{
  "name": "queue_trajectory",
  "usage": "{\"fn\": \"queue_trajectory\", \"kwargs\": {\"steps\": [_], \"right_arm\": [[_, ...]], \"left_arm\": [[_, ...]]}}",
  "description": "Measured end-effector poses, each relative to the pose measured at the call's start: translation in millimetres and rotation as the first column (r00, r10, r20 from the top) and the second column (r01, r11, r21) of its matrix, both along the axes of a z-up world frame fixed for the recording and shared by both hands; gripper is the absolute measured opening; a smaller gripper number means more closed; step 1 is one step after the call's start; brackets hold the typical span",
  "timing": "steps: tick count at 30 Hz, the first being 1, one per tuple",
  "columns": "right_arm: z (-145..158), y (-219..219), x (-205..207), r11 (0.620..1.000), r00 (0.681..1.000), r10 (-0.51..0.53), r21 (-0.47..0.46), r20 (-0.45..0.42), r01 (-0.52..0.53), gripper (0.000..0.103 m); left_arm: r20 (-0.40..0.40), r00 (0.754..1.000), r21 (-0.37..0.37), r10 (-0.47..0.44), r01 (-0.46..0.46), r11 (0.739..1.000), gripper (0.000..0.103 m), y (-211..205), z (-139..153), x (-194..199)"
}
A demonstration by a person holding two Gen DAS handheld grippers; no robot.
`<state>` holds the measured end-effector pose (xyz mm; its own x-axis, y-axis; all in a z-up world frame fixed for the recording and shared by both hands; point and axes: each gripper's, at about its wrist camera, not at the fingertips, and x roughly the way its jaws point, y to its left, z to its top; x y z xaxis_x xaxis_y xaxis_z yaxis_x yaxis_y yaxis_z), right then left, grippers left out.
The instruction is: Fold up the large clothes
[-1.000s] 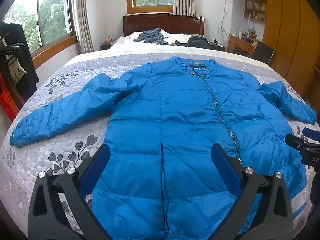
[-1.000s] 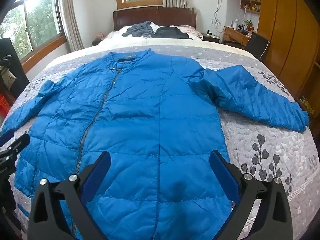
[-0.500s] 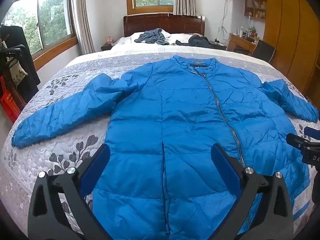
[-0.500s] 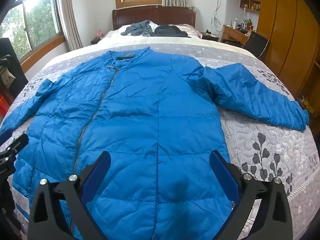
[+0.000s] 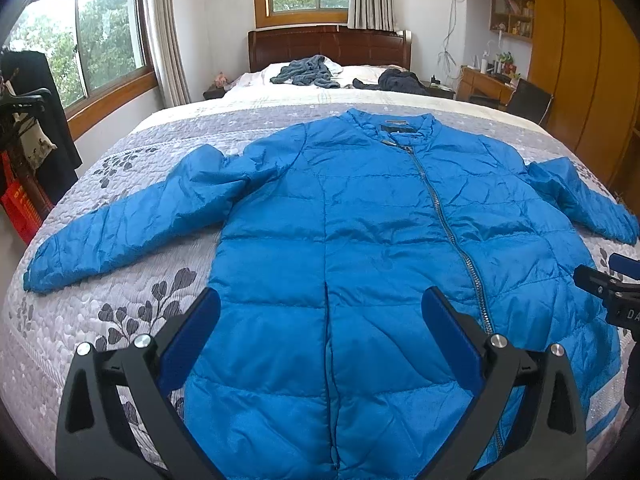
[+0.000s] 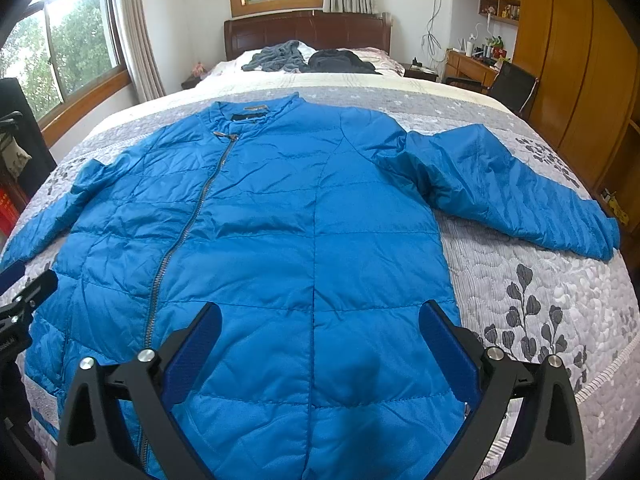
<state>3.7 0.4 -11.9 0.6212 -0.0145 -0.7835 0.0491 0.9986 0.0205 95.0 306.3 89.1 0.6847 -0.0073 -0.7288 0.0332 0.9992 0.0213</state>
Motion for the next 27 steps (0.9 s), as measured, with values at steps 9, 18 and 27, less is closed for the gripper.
{"fn": "queue_trajectory", "kwargs": {"steps": [9, 18, 27], "right_arm": [[0.7, -1.7, 0.6, 1.0, 1.0, -0.001, -0.002, 0.001, 0.001, 0.099], [3.2, -1.8, -0.8, 1.0, 1.0, -0.001, -0.002, 0.0, 0.001, 0.099], [1.5, -2.8, -1.0, 1.0, 1.0, -0.002, -0.002, 0.004, 0.002, 0.099]], "left_arm": [[0.003, 1.0, 0.005, 0.0, 0.0, 1.0, 0.1, -1.7, 0.3, -0.4], [0.002, 1.0, 0.007, 0.001, -0.001, 1.0, 0.1, -3.4, 0.9, -1.0], [0.001, 1.0, 0.009, 0.003, -0.003, 1.0, 0.1, -2.2, 0.4, -1.3]]}}
